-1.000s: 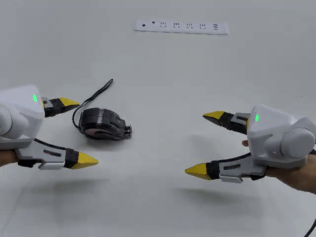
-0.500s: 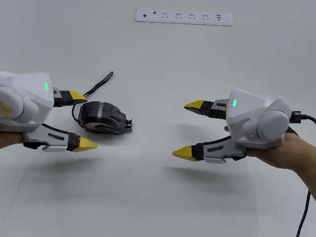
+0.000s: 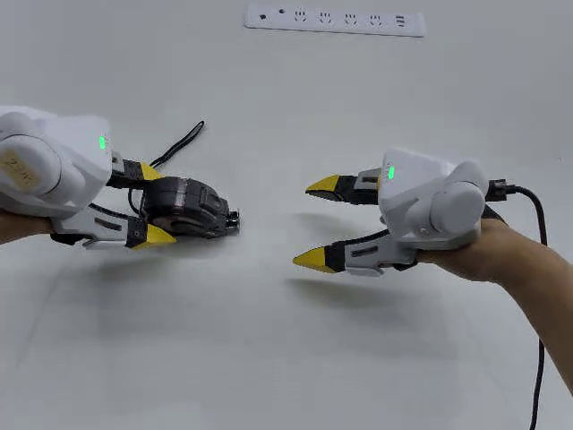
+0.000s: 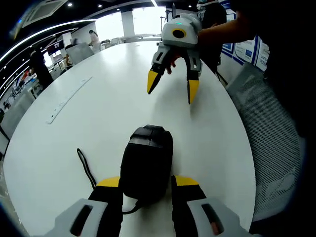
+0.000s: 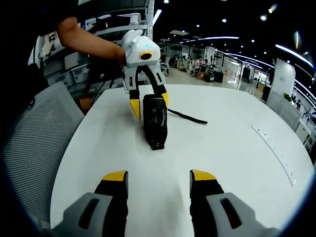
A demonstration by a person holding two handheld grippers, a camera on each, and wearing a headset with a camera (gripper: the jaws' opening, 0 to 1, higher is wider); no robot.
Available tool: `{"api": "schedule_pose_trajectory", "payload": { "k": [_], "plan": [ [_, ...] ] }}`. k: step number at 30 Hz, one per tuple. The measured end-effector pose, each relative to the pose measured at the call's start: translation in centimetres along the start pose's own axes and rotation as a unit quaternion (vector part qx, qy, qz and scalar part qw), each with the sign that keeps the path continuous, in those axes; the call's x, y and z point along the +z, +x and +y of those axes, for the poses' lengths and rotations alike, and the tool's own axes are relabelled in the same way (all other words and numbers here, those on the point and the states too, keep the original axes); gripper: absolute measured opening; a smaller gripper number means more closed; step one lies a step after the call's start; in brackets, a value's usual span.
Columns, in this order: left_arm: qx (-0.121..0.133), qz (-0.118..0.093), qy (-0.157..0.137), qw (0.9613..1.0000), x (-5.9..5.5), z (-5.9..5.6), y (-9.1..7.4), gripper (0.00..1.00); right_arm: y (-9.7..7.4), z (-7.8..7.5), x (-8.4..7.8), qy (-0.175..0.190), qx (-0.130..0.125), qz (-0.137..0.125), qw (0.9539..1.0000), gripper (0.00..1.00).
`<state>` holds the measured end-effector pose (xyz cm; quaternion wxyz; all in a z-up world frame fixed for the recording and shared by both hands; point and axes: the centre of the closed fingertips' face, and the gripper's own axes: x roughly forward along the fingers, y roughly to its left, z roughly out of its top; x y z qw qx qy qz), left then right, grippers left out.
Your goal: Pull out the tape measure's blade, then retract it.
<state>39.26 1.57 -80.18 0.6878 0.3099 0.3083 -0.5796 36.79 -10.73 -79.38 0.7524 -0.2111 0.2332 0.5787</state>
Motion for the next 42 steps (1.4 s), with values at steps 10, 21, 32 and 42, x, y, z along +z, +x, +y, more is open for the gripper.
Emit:
{"api": "schedule_pose_trajectory", "payload": {
  "k": [10,21,32,42],
  "plan": [
    [-0.003,0.001,0.005,1.0,0.0,0.2,0.1,0.3,2.0,-0.4,1.0,-0.005,0.017,-0.012,0.9998,0.44],
    [-0.006,0.005,-0.007,0.9999,0.0,0.3,0.1,0.29,4.1,-0.4,1.5,-0.022,0.037,-0.012,0.999,0.36],
    [-0.008,0.004,-0.015,0.9999,0.0,0.2,0.1,0.29,5.8,-0.1,2.2,-0.019,0.054,-0.02,0.9981,0.29],
    [-0.008,0.001,-0.019,0.9998,-0.1,0.2,0.1,0.28,7.4,0.1,2.5,-0.023,0.066,-0.022,0.9973,0.23]
  ]
}}
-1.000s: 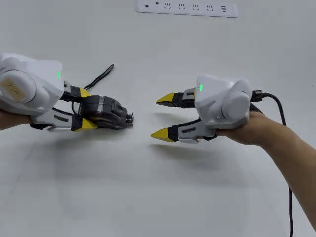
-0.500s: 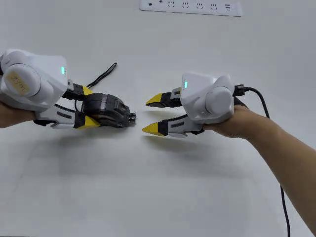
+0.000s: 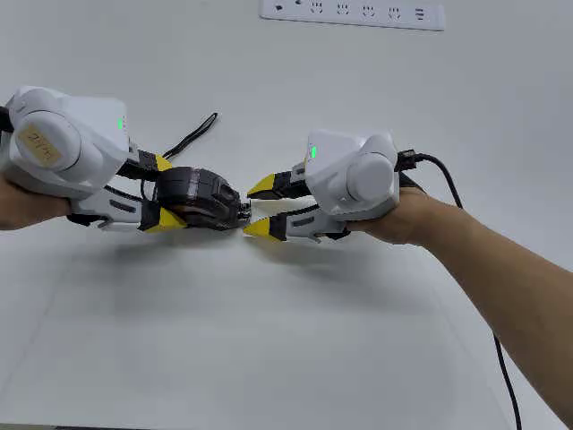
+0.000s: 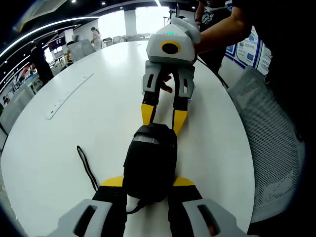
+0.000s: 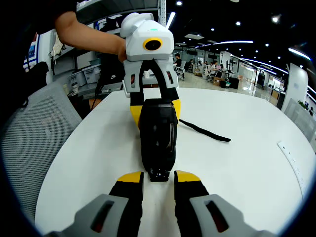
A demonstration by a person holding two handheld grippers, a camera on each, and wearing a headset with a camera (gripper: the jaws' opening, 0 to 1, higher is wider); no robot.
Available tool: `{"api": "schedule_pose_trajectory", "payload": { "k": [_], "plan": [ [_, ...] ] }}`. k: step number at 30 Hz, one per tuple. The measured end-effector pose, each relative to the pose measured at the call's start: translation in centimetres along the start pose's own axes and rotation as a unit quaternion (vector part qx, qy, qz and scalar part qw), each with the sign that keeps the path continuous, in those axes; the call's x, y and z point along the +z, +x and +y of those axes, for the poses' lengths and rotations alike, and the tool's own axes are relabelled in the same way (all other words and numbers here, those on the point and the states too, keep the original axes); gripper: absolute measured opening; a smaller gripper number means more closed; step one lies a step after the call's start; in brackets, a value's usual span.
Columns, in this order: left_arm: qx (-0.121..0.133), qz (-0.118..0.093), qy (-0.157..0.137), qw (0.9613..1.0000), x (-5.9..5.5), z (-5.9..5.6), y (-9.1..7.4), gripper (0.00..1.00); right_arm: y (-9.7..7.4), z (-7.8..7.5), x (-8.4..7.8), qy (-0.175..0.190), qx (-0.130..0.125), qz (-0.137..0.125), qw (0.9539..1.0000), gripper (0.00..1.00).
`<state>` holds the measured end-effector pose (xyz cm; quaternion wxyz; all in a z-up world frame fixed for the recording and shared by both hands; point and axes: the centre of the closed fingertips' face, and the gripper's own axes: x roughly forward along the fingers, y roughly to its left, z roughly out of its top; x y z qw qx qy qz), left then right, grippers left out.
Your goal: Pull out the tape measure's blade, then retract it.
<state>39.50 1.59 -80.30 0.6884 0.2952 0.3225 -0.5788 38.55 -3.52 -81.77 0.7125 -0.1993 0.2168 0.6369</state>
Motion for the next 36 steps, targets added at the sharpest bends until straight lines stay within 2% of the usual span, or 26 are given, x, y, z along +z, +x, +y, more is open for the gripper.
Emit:
{"api": "schedule_pose_trajectory", "payload": {
  "k": [6,15,36],
  "plan": [
    [0.0,-0.002,0.0,1.0,-0.06,0.01,0.03,0.28,0.5,-0.03,-0.27,0.009,0.009,0.003,0.9999,0.16],
    [0.0,-0.008,-0.006,1.0,-0.1,0.04,-0.04,0.28,0.6,0.08,-0.5,0.005,0.01,0.004,0.9999,0.13],
    [0.002,-0.01,-0.015,0.9998,-0.22,0.15,-0.2,0.28,0.25,-0.1,0.04,-0.006,0.009,0.003,0.9999,0.11]
  ]
}}
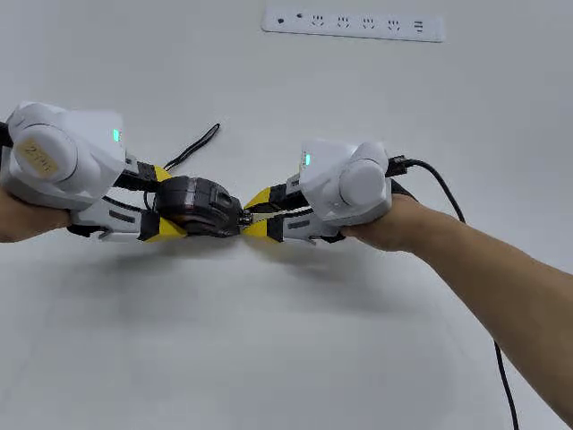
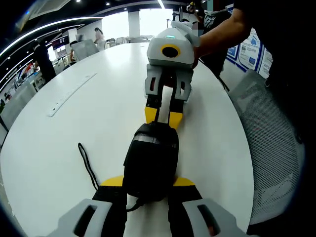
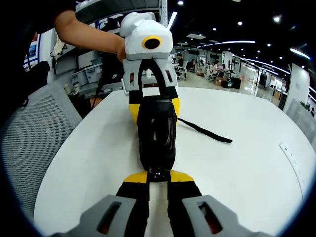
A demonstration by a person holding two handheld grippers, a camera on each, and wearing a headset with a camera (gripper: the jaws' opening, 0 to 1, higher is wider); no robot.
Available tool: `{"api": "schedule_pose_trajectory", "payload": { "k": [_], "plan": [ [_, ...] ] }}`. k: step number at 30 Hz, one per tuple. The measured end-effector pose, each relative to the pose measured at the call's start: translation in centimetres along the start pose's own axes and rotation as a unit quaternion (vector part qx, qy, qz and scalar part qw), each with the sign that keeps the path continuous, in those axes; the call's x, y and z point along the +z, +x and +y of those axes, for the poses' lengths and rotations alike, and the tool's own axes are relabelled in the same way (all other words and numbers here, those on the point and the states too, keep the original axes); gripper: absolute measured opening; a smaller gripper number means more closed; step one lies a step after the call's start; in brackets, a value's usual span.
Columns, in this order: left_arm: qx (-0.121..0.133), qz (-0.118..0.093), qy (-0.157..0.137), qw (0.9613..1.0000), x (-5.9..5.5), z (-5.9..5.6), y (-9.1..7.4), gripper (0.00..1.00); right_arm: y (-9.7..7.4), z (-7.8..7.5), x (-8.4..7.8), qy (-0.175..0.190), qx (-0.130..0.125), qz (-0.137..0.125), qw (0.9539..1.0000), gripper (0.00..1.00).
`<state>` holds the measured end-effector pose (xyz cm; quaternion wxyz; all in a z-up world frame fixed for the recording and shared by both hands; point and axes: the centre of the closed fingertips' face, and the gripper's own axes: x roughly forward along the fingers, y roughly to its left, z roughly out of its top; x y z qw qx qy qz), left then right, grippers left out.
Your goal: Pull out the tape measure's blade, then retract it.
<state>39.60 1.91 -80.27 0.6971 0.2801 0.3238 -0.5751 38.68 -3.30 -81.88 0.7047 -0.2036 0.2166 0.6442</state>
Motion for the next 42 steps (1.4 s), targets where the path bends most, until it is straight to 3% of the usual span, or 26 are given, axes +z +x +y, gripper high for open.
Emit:
{"api": "schedule_pose_trajectory", "payload": {
  "k": [42],
  "plan": [
    [-0.002,-0.006,-0.002,1.0,0.0,-0.1,-0.1,0.29,-2.1,0.1,-1.4,-0.008,0.005,0.006,0.9999,0.11]
  ]
}}
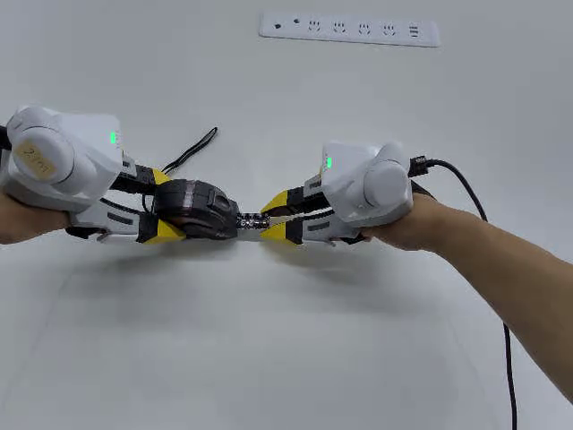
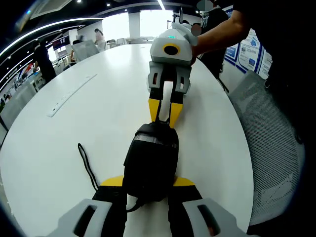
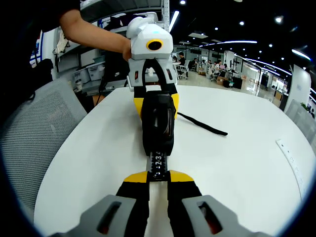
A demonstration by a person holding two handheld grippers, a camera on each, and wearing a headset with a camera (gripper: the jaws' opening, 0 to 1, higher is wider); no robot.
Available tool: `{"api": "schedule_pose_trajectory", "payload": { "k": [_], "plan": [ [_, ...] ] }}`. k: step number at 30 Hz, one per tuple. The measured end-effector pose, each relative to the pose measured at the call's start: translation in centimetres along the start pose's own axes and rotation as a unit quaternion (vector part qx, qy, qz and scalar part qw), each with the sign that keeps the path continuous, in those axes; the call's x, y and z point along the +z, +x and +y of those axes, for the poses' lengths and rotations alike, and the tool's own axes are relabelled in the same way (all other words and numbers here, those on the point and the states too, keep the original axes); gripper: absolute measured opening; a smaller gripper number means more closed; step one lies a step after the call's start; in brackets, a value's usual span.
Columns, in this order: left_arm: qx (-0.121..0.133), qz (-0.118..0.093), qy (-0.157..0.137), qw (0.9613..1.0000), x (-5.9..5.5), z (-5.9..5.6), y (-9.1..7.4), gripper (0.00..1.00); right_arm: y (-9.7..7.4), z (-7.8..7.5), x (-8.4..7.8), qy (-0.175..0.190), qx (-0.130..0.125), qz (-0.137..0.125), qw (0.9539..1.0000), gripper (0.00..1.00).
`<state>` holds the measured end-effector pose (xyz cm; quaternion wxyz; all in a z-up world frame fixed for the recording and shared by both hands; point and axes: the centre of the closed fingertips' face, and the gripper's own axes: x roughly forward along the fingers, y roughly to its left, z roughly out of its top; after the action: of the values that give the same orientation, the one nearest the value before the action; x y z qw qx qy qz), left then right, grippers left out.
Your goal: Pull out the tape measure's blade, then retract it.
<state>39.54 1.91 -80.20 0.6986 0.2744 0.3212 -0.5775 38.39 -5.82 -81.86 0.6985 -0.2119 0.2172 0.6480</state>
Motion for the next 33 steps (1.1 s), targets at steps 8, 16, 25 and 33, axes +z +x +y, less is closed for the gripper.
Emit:
{"api": "schedule_pose_trajectory", "payload": {
  "k": [8,16,25,33],
  "plan": [
    [-0.001,-0.001,0.0,1.0,0.0,0.0,0.0,0.29,-0.4,0.1,-0.2,-0.001,0.0,0.0,1.0,0.11],
    [-0.002,-0.001,0.001,1.0,0.0,0.0,0.0,0.29,-0.9,0.1,-0.5,0.0,0.001,0.001,1.0,0.11],
    [-0.002,-0.001,0.001,1.0,0.0,0.0,0.1,0.29,-1.5,0.1,-0.9,-0.001,0.001,0.006,1.0,0.11],
    [-0.002,-0.001,0.001,1.0,0.0,0.0,0.1,0.29,-1.8,0.2,-1.2,-0.003,-0.001,0.008,1.0,0.11]
  ]
}}
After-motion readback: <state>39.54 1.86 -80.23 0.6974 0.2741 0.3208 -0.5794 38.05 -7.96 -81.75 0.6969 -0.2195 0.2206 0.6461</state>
